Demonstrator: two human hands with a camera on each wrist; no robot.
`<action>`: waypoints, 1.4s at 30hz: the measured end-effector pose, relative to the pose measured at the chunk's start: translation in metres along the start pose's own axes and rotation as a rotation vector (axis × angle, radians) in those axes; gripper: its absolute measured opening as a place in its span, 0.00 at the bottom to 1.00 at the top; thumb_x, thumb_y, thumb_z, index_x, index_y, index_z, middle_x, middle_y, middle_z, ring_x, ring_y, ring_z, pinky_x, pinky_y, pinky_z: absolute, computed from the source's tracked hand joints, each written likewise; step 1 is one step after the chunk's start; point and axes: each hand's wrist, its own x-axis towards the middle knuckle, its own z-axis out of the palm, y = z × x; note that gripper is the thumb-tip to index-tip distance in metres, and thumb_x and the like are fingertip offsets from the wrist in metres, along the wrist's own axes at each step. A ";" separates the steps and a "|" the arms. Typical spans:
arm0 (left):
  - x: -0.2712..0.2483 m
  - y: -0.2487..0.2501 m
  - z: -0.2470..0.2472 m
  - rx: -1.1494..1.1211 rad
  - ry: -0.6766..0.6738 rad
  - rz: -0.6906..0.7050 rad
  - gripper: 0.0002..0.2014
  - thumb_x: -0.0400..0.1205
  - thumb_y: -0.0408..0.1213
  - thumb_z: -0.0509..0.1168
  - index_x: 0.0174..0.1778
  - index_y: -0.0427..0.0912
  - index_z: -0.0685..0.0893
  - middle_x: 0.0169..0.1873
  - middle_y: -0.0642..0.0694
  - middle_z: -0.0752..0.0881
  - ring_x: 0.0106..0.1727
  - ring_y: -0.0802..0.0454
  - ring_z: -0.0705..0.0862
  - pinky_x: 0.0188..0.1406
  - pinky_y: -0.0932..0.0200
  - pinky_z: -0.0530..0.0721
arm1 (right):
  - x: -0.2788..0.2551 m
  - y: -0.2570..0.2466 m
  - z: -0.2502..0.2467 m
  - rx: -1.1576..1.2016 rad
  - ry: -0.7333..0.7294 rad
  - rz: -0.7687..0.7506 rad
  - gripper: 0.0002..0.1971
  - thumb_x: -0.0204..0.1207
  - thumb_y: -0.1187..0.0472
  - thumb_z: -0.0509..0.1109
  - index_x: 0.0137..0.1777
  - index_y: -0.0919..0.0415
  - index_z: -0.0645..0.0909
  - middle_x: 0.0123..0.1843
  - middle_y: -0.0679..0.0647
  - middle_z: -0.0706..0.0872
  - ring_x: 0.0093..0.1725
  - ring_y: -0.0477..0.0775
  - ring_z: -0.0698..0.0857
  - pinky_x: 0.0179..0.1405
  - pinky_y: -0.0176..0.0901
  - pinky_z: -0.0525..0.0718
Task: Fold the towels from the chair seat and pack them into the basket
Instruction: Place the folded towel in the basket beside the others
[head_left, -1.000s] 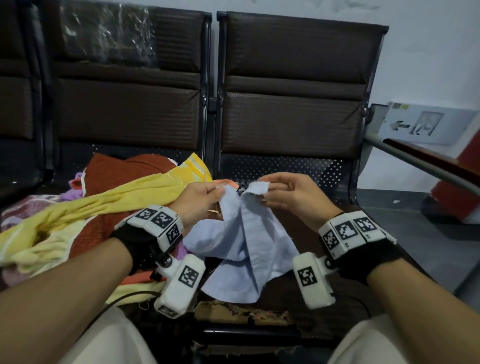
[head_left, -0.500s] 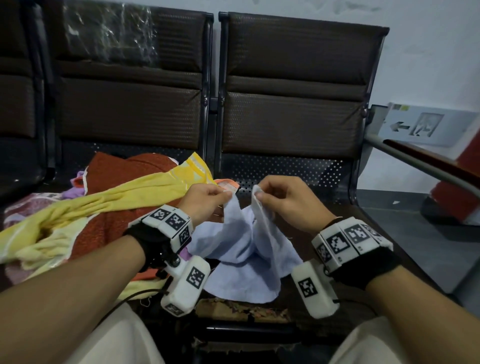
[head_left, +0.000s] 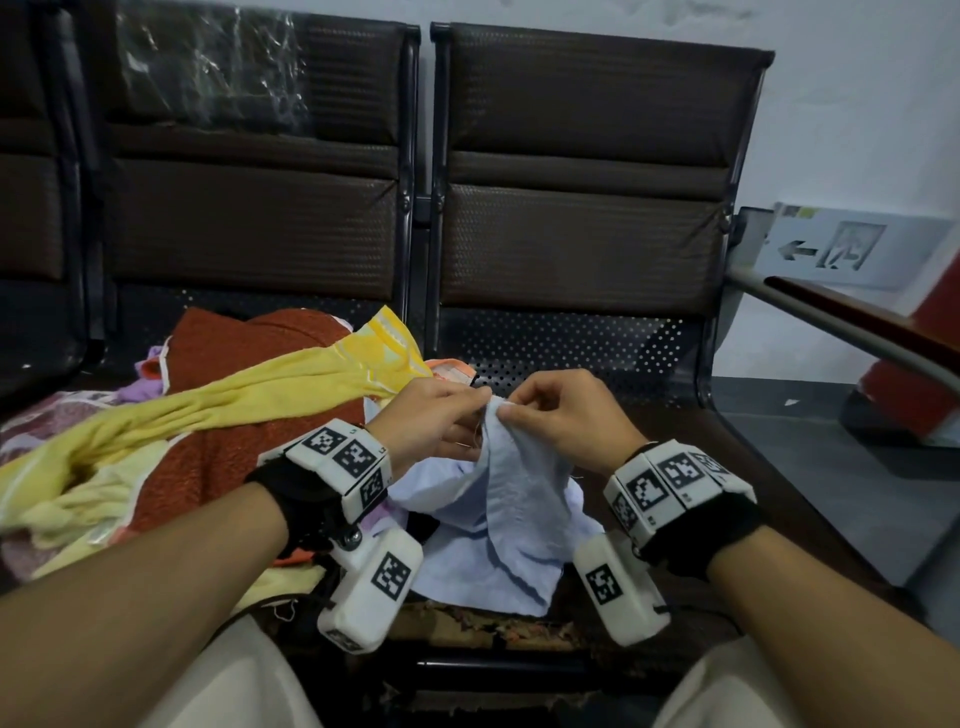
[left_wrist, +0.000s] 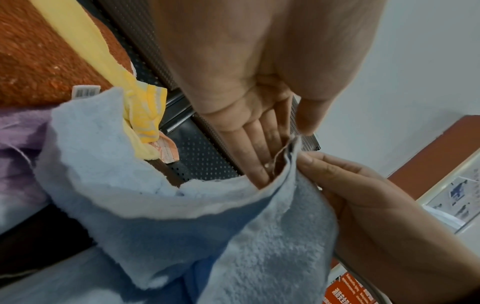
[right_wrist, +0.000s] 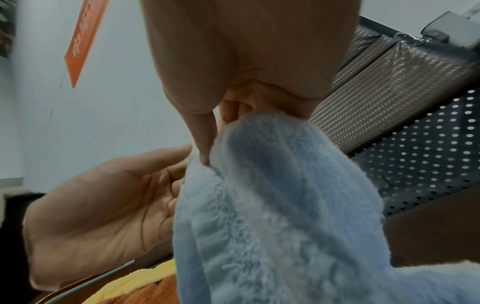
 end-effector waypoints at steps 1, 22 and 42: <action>0.000 -0.001 0.000 0.011 -0.034 0.005 0.15 0.82 0.41 0.64 0.49 0.30 0.86 0.30 0.45 0.85 0.28 0.57 0.84 0.38 0.58 0.88 | 0.000 0.001 0.000 0.001 -0.001 0.008 0.08 0.72 0.52 0.76 0.41 0.56 0.88 0.35 0.45 0.88 0.34 0.37 0.83 0.32 0.24 0.77; 0.005 0.000 -0.010 0.385 0.259 0.450 0.13 0.85 0.43 0.59 0.42 0.40 0.82 0.28 0.51 0.80 0.31 0.53 0.78 0.38 0.48 0.81 | -0.006 0.008 -0.009 -0.030 -0.174 -0.067 0.14 0.78 0.53 0.70 0.35 0.62 0.81 0.30 0.52 0.81 0.31 0.46 0.78 0.34 0.43 0.77; -0.011 -0.002 -0.057 0.350 0.492 0.293 0.12 0.84 0.37 0.61 0.41 0.36 0.86 0.38 0.44 0.87 0.43 0.53 0.81 0.48 0.62 0.77 | -0.030 0.064 -0.045 -0.799 -0.448 0.348 0.15 0.74 0.52 0.72 0.60 0.52 0.84 0.59 0.54 0.86 0.56 0.54 0.84 0.59 0.49 0.83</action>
